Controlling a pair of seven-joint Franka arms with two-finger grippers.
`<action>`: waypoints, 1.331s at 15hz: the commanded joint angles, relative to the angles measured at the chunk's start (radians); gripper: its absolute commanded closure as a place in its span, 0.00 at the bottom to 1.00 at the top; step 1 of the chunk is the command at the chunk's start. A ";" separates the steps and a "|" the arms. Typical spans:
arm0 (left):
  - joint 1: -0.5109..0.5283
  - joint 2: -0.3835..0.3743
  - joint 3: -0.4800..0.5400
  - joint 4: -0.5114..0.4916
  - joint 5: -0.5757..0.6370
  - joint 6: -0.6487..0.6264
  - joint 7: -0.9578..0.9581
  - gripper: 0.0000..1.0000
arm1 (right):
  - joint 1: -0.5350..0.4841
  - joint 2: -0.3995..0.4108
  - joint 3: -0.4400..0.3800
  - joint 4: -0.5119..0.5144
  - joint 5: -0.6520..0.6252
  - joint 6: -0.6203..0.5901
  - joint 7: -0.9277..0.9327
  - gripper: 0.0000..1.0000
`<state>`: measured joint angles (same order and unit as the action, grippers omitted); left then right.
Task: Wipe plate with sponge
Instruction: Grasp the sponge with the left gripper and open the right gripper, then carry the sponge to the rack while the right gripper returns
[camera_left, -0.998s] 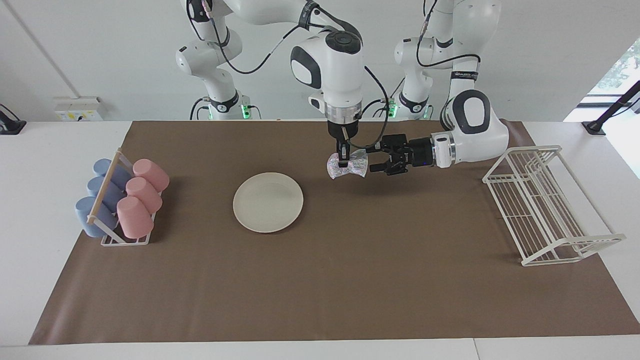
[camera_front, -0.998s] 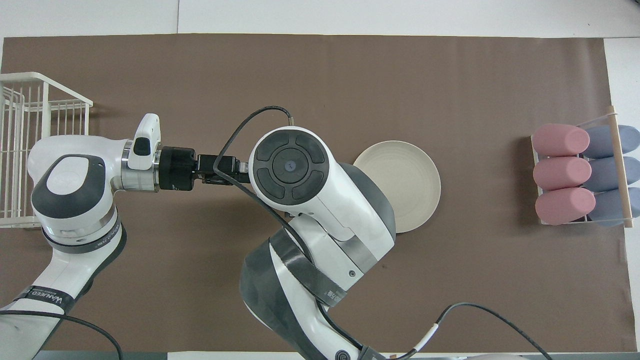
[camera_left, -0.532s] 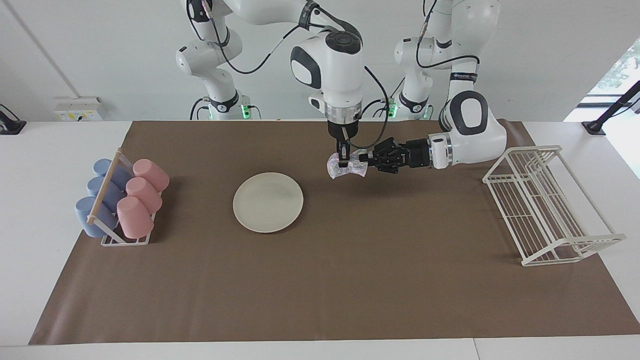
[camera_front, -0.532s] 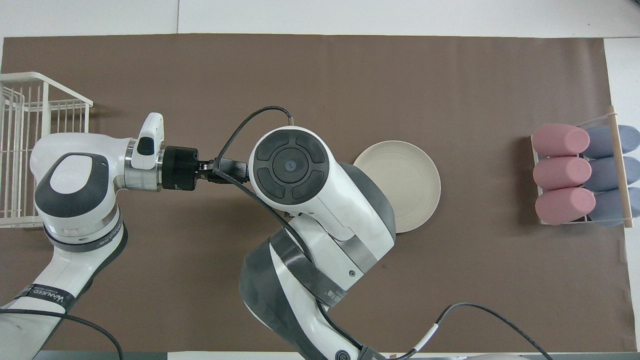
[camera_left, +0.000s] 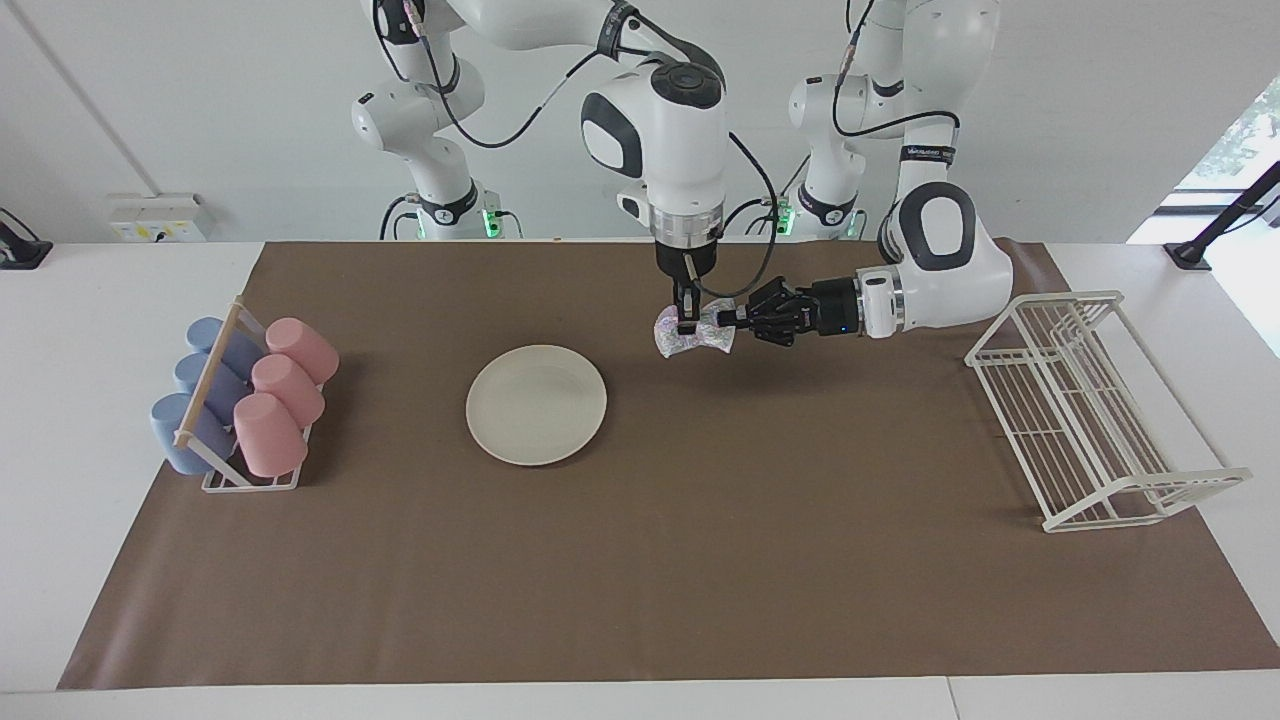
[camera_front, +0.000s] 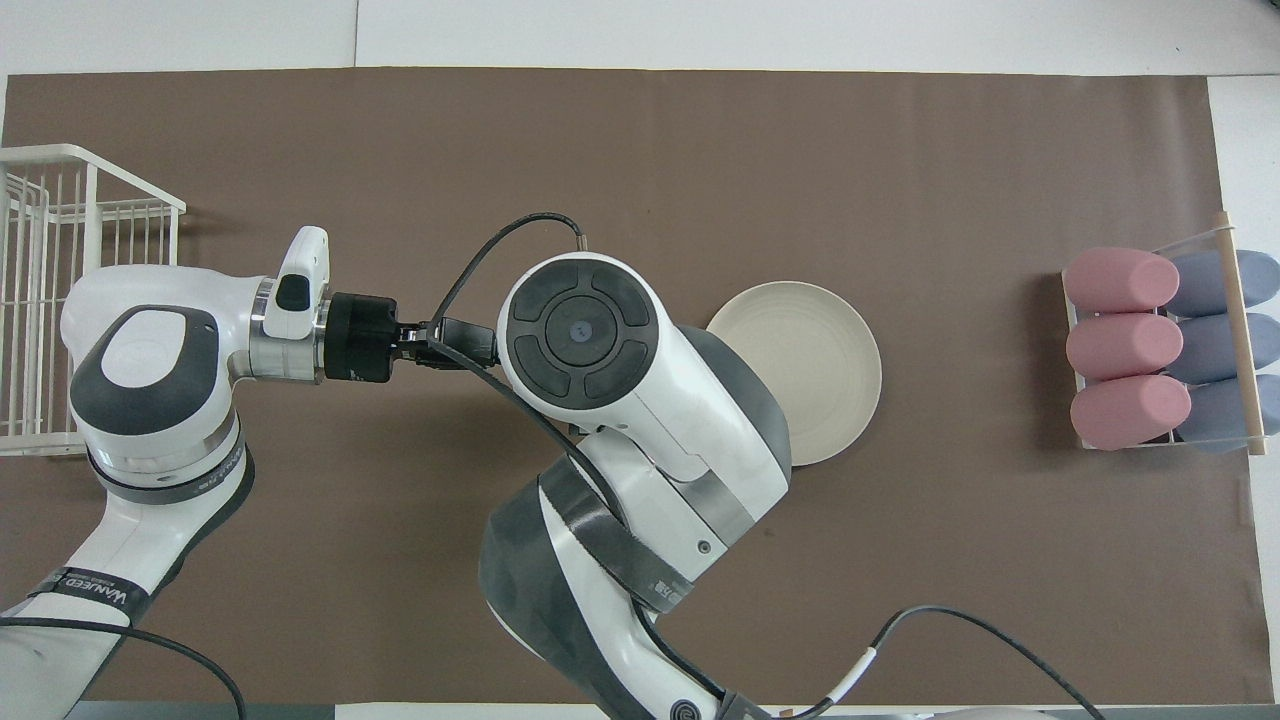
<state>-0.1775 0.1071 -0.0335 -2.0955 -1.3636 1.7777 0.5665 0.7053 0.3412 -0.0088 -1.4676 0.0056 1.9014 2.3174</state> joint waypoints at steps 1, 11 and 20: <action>-0.007 0.011 0.014 0.022 0.023 -0.026 -0.020 1.00 | -0.004 -0.024 0.000 -0.019 0.011 -0.060 0.007 0.00; 0.006 -0.006 0.020 0.066 0.160 -0.032 -0.163 1.00 | -0.317 -0.168 0.000 -0.172 0.019 -0.242 -0.527 0.00; -0.005 -0.075 0.018 0.265 0.602 -0.031 -0.637 1.00 | -0.765 -0.346 -0.005 -0.247 0.028 -0.413 -1.449 0.00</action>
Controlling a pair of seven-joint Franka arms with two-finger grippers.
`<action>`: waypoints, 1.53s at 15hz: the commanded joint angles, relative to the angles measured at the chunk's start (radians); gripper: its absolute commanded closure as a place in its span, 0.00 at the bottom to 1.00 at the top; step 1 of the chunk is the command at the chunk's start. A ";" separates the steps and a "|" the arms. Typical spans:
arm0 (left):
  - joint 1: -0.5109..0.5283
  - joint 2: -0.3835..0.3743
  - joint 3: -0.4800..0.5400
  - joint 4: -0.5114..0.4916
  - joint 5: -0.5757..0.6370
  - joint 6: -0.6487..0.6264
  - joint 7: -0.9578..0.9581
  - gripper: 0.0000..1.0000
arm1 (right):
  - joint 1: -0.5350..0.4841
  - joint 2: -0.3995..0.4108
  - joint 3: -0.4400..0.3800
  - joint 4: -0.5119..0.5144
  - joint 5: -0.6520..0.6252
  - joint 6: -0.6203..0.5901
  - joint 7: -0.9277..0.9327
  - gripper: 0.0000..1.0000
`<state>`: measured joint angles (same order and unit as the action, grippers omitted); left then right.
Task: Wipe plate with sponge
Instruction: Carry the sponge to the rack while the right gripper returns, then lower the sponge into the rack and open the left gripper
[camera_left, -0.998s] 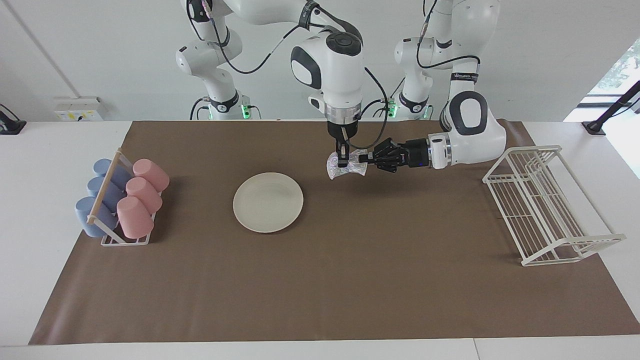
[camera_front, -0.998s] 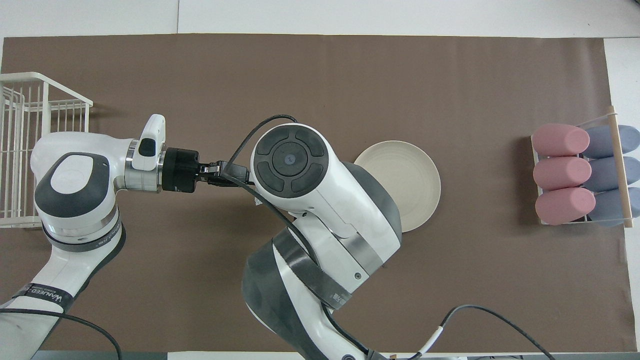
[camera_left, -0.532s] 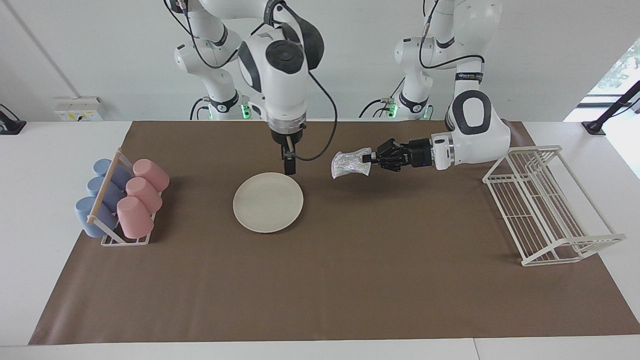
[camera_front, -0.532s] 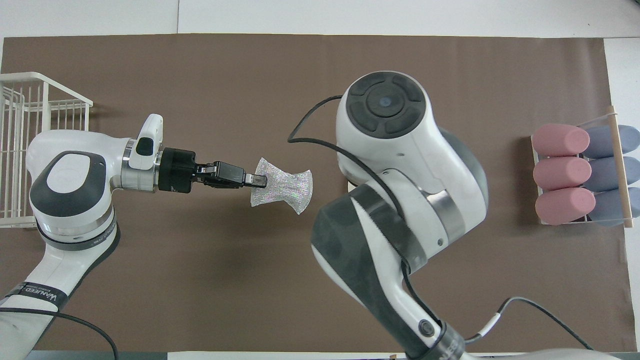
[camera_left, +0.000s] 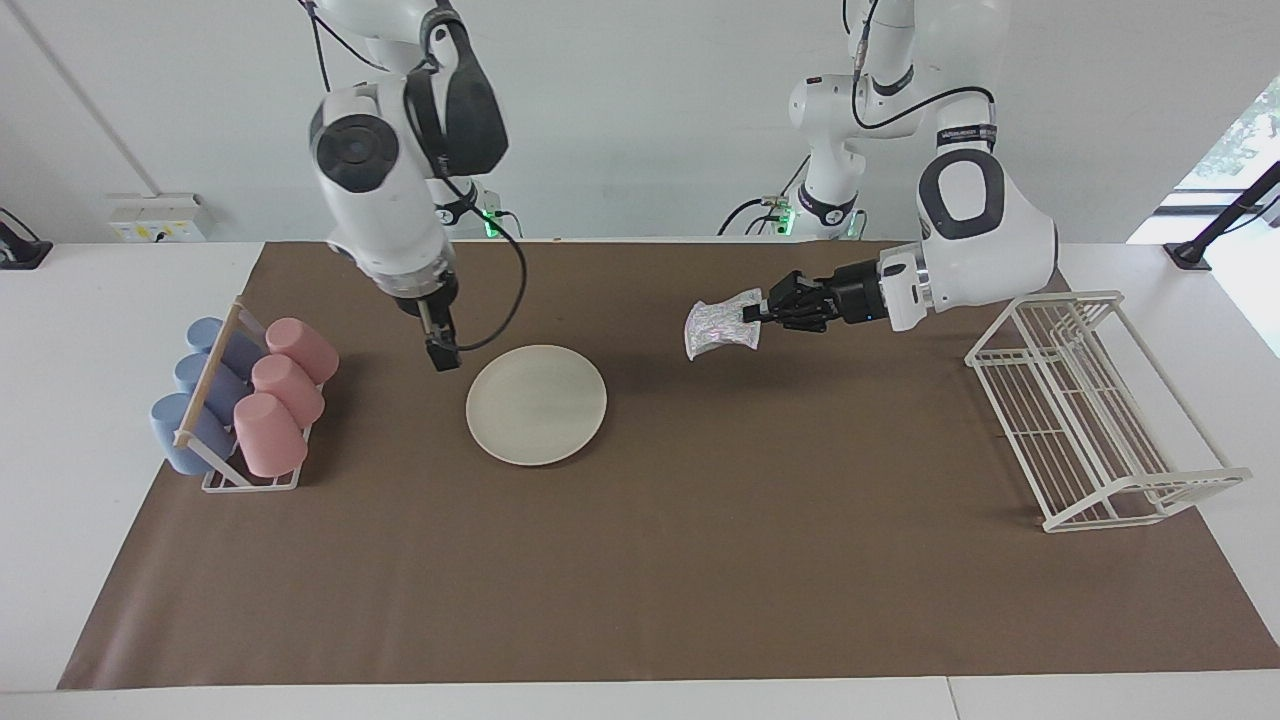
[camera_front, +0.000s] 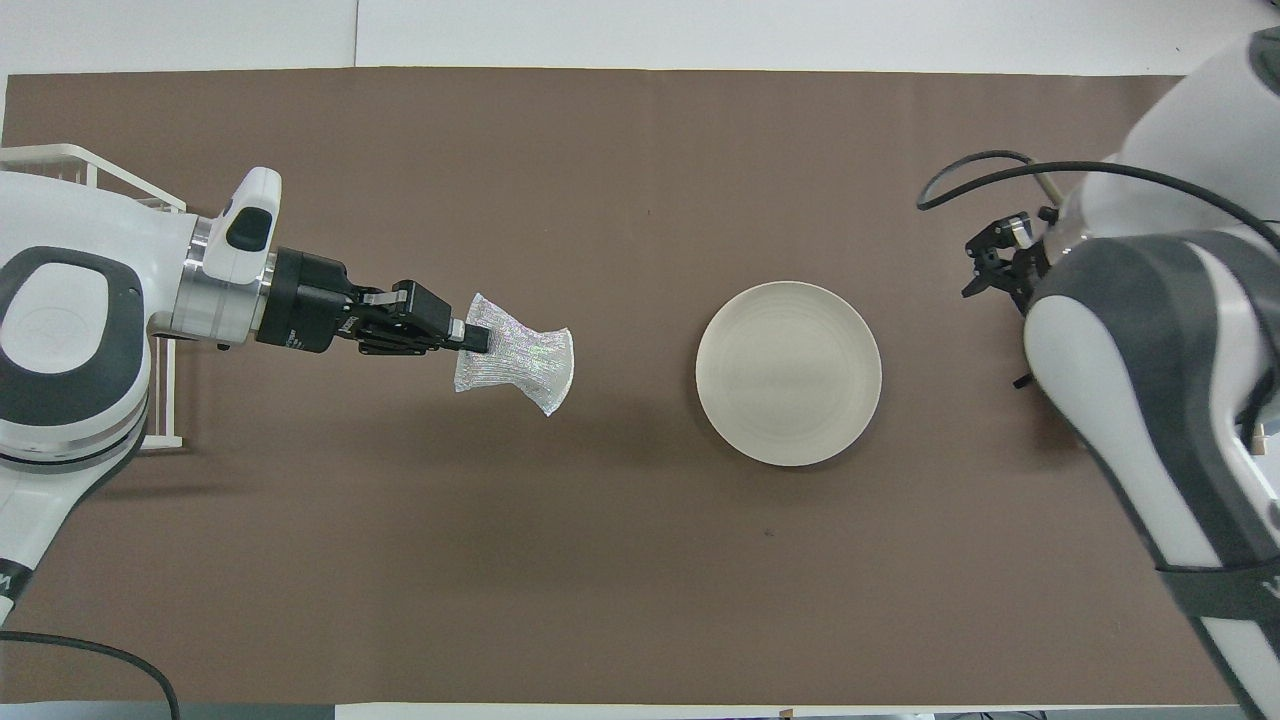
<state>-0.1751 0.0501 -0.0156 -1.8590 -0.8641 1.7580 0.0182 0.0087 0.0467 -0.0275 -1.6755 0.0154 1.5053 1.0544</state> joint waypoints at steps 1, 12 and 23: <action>-0.009 -0.021 -0.003 0.050 0.167 -0.015 -0.125 1.00 | -0.094 -0.062 0.014 -0.039 0.018 -0.026 -0.289 0.00; -0.021 -0.055 -0.010 0.153 0.853 -0.155 -0.231 1.00 | -0.052 -0.065 0.021 -0.029 0.017 -0.016 -0.965 0.00; -0.046 -0.068 -0.017 0.136 1.447 -0.181 -0.264 1.00 | -0.044 -0.036 0.027 0.031 0.014 0.047 -1.073 0.00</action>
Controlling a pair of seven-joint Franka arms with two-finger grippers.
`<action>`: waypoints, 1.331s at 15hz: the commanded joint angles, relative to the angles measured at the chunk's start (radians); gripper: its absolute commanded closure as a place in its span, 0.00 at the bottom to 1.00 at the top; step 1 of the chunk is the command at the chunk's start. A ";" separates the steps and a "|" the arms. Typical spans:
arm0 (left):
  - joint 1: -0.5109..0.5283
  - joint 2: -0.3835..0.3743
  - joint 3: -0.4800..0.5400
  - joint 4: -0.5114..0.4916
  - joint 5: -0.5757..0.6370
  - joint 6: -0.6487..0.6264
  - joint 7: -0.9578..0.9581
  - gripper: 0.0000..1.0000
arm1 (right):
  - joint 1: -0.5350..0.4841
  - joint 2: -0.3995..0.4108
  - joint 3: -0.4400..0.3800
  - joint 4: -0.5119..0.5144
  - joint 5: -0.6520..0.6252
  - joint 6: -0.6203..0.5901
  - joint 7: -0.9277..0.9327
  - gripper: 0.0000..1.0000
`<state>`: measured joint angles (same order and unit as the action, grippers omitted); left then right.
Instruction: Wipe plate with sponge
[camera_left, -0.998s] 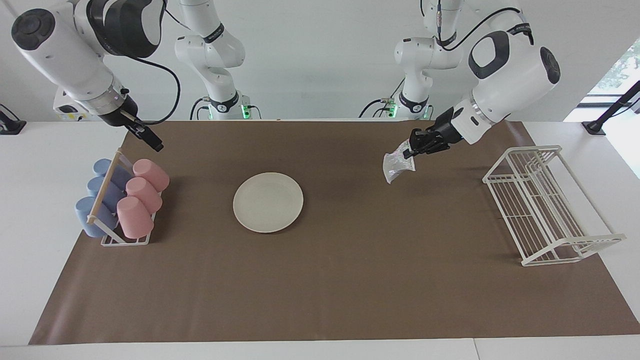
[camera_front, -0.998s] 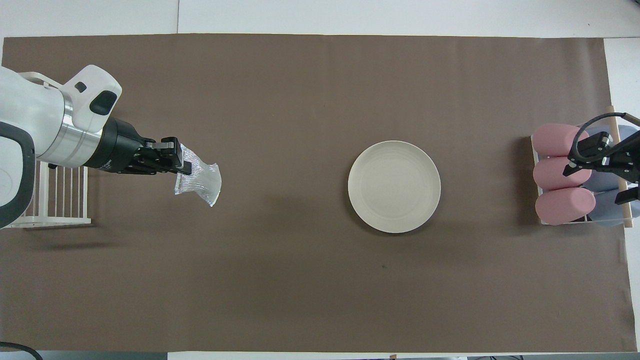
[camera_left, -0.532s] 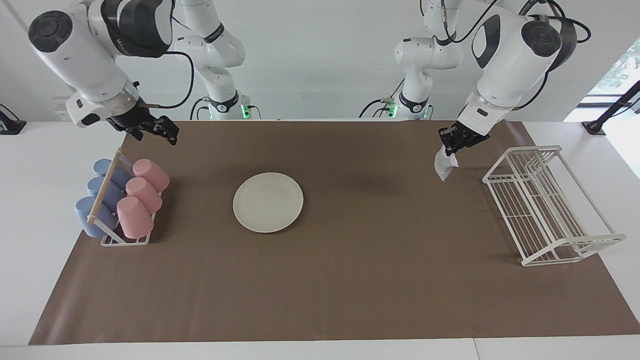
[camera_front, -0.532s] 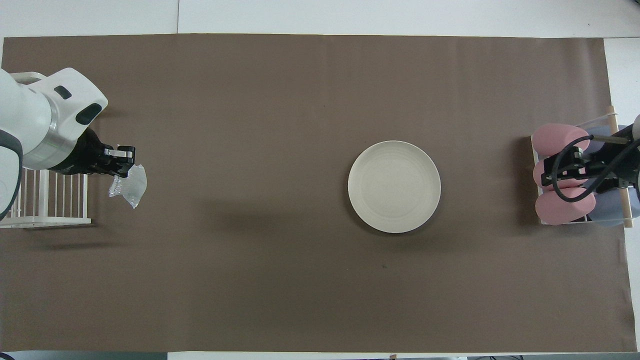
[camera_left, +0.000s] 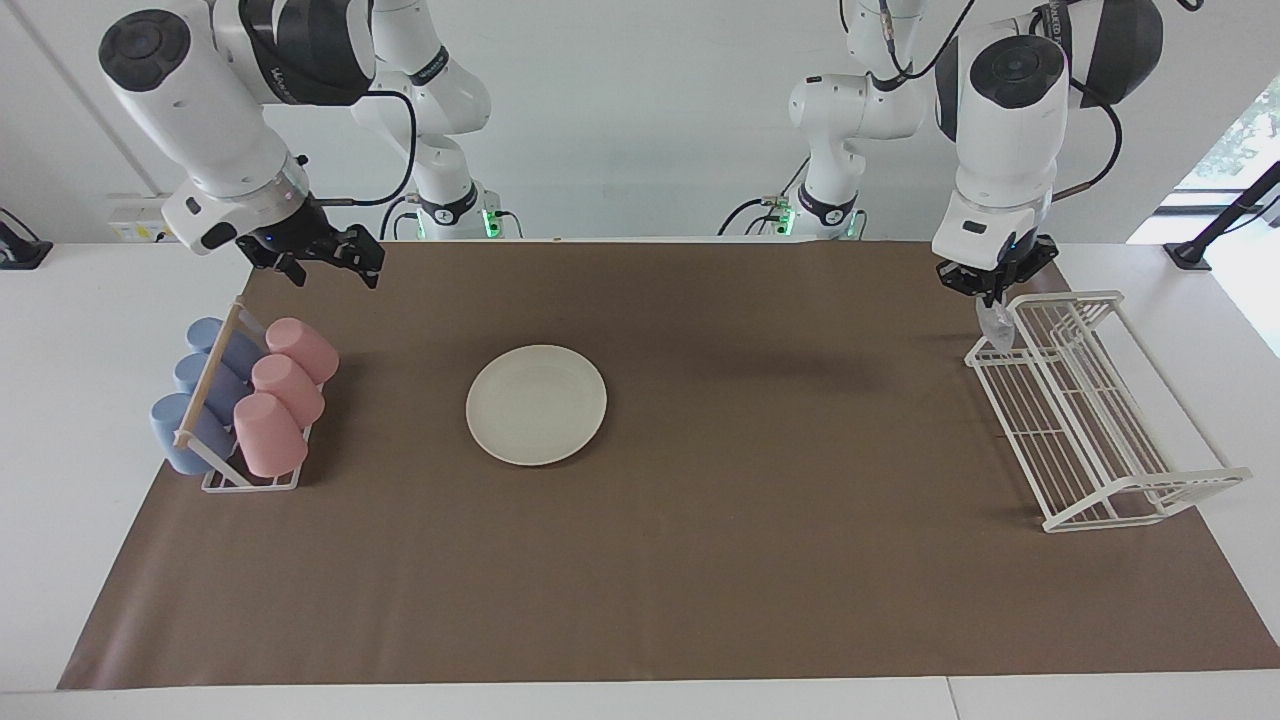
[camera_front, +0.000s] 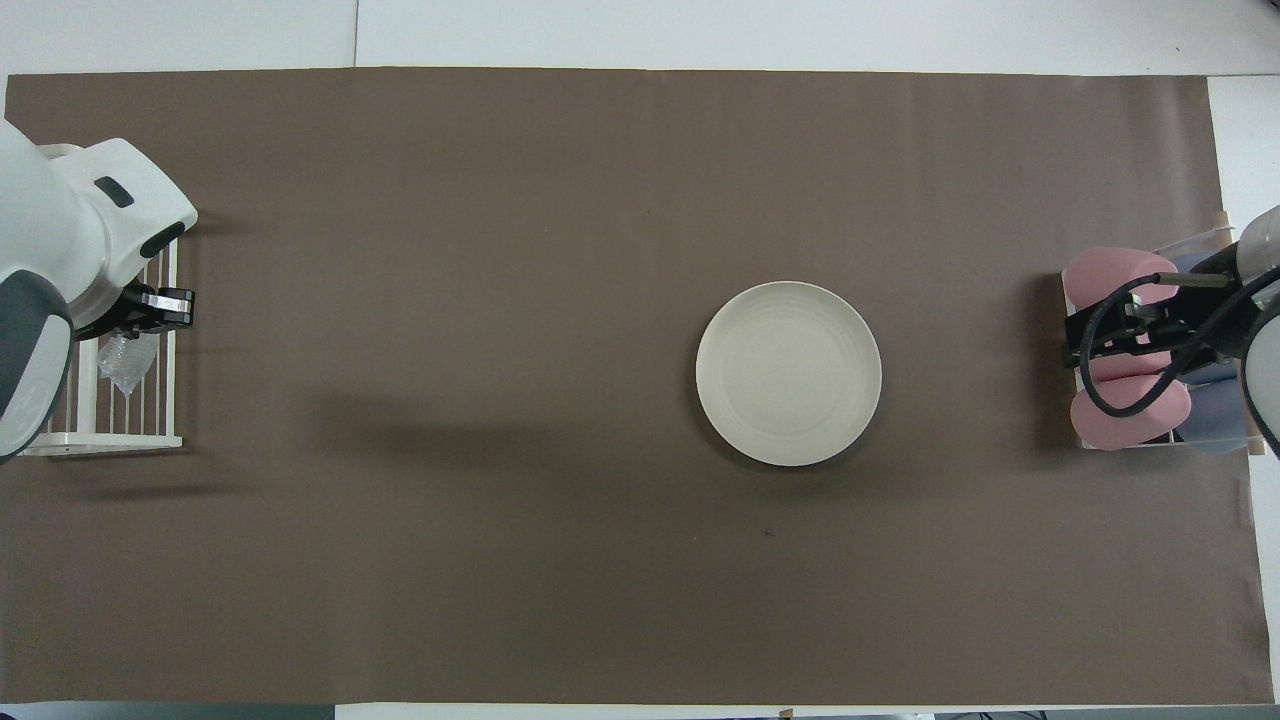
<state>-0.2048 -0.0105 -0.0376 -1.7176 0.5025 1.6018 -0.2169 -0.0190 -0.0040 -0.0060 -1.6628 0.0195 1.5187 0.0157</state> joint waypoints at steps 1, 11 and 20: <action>-0.016 -0.005 0.005 -0.022 0.132 -0.026 -0.054 1.00 | -0.016 0.016 0.009 0.024 0.010 0.040 -0.030 0.00; -0.005 0.130 0.005 -0.155 0.576 0.024 -0.257 1.00 | -0.009 0.012 0.006 0.020 0.007 0.023 -0.019 0.00; -0.016 0.271 0.002 -0.166 0.666 0.021 -0.460 1.00 | -0.010 0.012 0.006 0.020 0.007 0.023 -0.019 0.00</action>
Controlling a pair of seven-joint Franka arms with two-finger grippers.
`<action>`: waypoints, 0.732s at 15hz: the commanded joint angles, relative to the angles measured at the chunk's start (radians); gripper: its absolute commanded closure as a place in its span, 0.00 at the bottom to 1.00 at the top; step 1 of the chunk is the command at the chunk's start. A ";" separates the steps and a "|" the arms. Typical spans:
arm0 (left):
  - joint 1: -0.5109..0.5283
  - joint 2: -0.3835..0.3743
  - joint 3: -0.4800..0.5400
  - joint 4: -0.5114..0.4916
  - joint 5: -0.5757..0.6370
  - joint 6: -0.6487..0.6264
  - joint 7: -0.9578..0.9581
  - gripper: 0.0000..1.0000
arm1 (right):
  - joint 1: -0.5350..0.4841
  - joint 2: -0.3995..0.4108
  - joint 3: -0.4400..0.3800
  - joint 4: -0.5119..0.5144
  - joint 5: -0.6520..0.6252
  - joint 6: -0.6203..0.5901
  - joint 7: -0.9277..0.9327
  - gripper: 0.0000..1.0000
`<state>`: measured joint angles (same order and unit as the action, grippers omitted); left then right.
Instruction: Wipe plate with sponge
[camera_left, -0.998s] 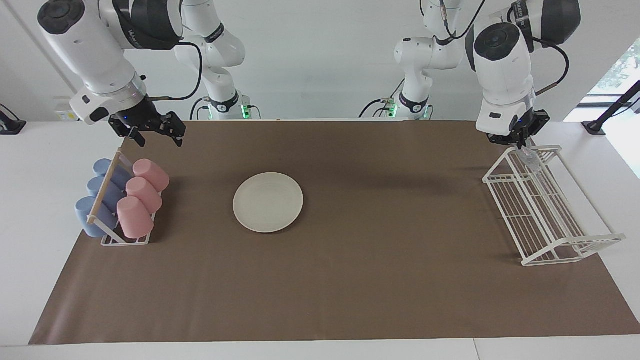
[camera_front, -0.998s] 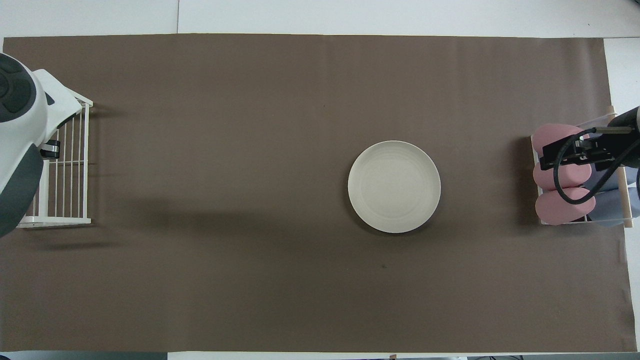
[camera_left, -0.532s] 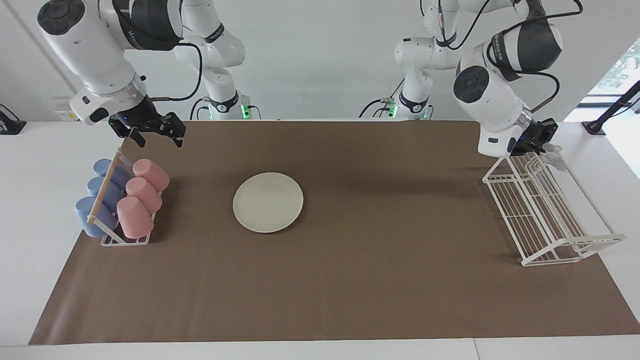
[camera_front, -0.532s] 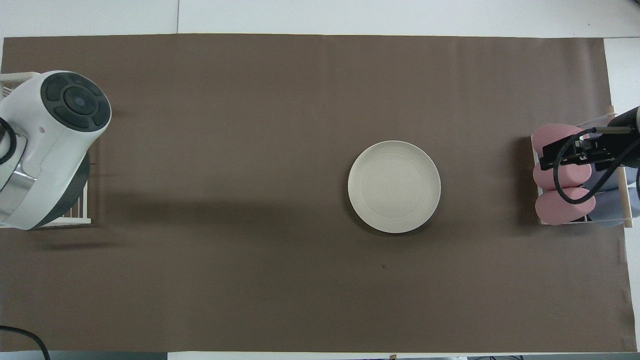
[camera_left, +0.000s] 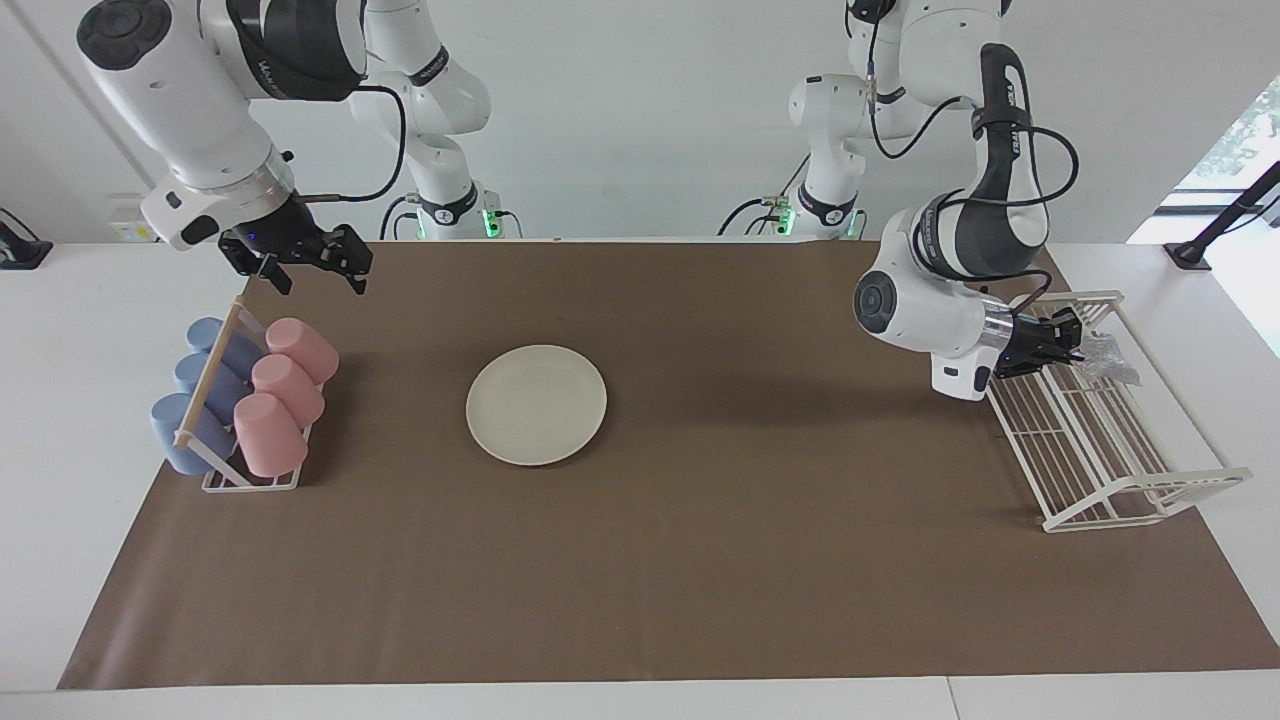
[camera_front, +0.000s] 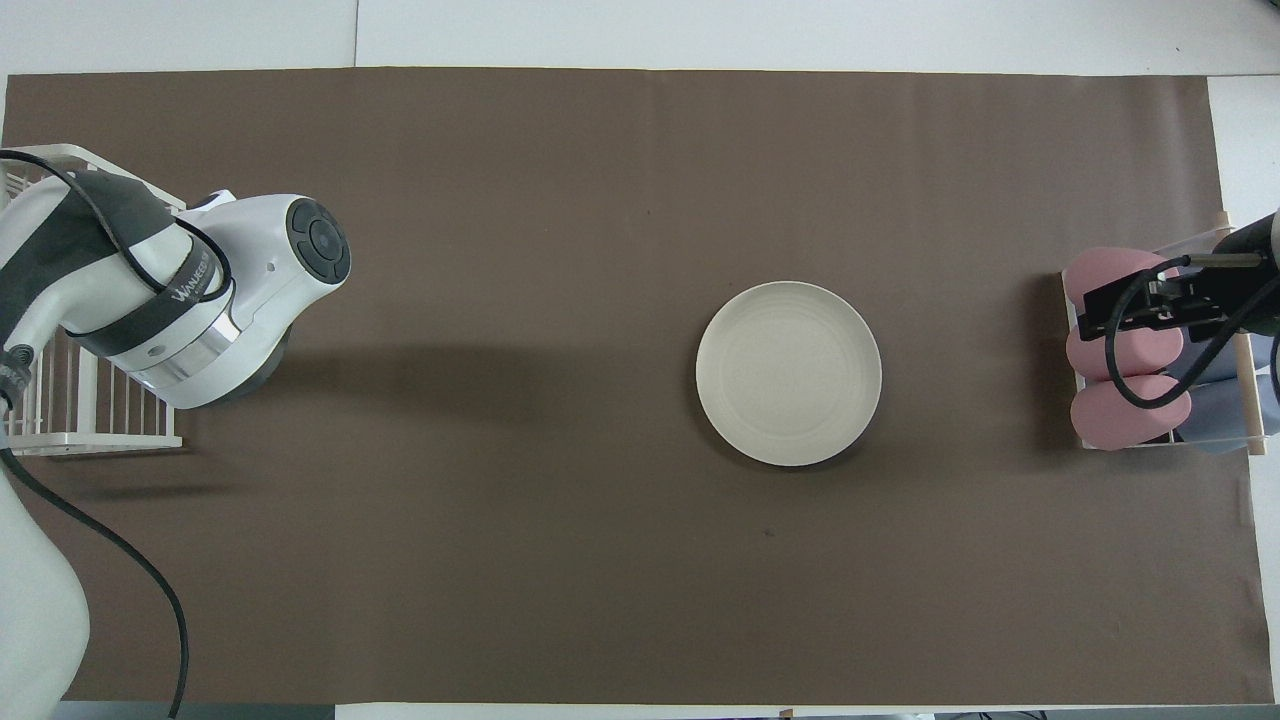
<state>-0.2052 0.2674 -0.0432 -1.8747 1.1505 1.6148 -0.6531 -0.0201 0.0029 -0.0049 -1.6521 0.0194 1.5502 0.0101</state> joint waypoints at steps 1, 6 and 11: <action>-0.014 -0.011 0.008 -0.024 0.018 0.014 -0.023 1.00 | -0.009 0.005 0.005 0.009 0.007 -0.009 -0.013 0.00; -0.006 -0.014 0.005 -0.047 0.006 0.071 -0.026 1.00 | -0.009 0.005 0.005 0.009 0.007 -0.009 -0.013 0.00; 0.006 -0.016 0.005 -0.057 0.006 0.100 -0.026 0.23 | -0.009 0.005 0.005 0.009 0.007 -0.009 -0.013 0.00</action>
<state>-0.2038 0.2714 -0.0456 -1.9060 1.1514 1.6861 -0.6653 -0.0201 0.0029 -0.0049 -1.6521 0.0194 1.5501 0.0101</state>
